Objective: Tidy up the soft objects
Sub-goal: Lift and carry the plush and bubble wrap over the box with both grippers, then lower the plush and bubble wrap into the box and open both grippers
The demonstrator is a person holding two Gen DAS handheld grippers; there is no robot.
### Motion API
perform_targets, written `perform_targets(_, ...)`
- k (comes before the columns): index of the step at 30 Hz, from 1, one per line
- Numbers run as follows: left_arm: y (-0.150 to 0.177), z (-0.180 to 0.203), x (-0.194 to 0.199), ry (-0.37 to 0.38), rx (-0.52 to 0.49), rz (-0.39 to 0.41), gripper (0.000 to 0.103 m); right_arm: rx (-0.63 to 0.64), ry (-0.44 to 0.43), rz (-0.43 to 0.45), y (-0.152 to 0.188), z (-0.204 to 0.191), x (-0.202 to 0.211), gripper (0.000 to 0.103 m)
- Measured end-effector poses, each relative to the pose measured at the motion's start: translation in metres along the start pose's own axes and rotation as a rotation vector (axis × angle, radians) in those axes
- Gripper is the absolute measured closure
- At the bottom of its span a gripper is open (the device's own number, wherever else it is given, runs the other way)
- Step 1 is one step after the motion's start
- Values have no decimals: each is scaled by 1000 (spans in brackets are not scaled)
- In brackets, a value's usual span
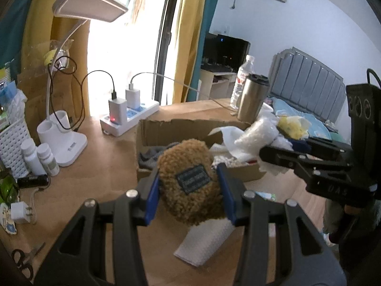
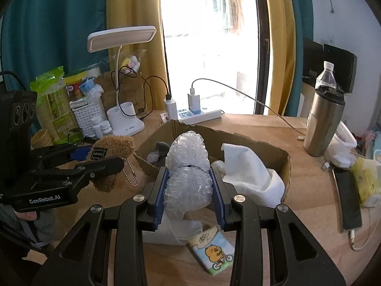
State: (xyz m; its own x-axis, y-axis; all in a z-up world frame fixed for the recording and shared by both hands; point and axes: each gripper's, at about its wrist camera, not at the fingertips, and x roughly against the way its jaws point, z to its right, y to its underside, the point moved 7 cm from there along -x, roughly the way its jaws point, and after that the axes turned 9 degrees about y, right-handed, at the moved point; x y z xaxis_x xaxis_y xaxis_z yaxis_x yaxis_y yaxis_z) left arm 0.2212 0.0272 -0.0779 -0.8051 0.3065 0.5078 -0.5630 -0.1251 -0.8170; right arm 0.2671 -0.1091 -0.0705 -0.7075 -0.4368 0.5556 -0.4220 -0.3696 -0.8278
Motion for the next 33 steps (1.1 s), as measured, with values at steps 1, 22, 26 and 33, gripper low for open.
perform_targets(1, -2, -1, 0, 0, 0, 2, 57, 1, -1, 1, -1, 0, -1, 66)
perform_targets(22, -35, -17, -10, -5, -3, 36, 56, 2, -15, 8, -27, 3, -25, 66)
perform_targets(26, -41, -15, -16, 3, -6, 39, 56, -5, -10, 6, -31, 9, -31, 66)
perform_targets(33, -49, -13, -34, 16, -11, 29, 56, -13, -11, 2, -35, 17, -39, 66)
